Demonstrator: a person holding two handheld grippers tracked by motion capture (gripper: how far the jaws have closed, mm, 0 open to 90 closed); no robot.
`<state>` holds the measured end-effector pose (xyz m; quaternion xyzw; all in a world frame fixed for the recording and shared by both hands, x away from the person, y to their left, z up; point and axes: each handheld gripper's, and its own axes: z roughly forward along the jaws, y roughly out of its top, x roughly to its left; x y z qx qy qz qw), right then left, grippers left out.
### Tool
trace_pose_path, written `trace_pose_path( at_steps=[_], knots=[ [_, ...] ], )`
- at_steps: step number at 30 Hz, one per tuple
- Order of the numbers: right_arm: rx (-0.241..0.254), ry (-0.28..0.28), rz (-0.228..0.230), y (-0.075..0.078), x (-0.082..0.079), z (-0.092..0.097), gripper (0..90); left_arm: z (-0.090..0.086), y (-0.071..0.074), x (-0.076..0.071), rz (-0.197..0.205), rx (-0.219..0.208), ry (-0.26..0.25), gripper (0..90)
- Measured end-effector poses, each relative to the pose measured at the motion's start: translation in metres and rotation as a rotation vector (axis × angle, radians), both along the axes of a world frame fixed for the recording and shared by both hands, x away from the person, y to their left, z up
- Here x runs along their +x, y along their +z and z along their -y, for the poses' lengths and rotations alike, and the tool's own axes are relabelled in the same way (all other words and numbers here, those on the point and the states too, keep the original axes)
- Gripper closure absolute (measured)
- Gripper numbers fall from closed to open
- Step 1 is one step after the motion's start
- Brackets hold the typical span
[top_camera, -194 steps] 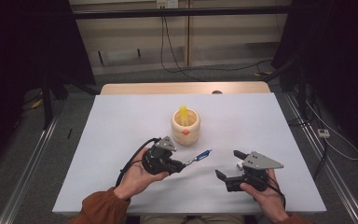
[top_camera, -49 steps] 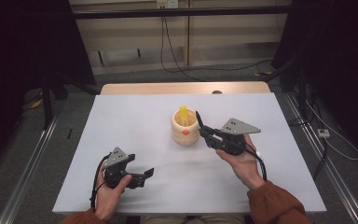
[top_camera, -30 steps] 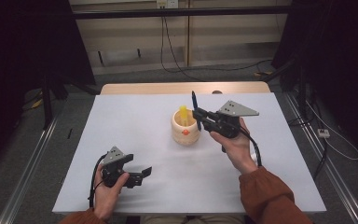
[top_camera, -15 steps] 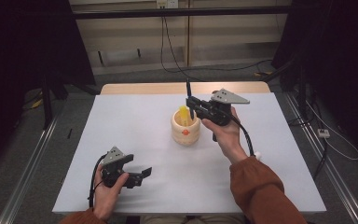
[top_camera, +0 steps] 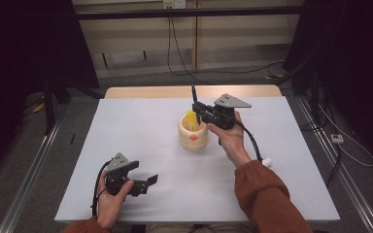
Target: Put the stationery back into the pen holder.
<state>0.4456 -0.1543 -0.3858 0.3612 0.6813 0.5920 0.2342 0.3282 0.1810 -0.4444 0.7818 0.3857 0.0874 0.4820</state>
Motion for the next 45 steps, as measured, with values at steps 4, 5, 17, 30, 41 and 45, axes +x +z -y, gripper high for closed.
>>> trace_pose_path(
  at_steps=[4,5,17,30,41,45],
  knots=[
    [0.002,-0.009,-0.013,-0.006,0.002,0.002,80.8,0.000,0.000,0.000,-0.001,0.001,-0.002,6.5],
    [0.003,-0.011,-0.015,-0.007,0.003,0.002,80.8,0.001,0.000,0.000,-0.001,0.002,-0.002,6.5],
    [-0.006,-0.038,-0.045,-0.024,0.010,-0.002,80.7,0.001,-0.002,0.001,-0.019,0.007,-0.011,6.5],
    [0.009,-0.091,-0.084,-0.025,0.013,0.000,52.8,0.001,-0.003,0.001,-0.023,0.012,-0.017,6.5],
    [0.002,-0.092,-0.097,-0.017,0.005,0.007,27.0,0.002,-0.003,0.001,-0.023,0.012,-0.015,6.5],
    [-0.012,-0.101,-0.107,-0.016,0.002,0.009,16.1,0.002,-0.003,0.001,-0.026,0.013,-0.013,6.5]
  ],
)
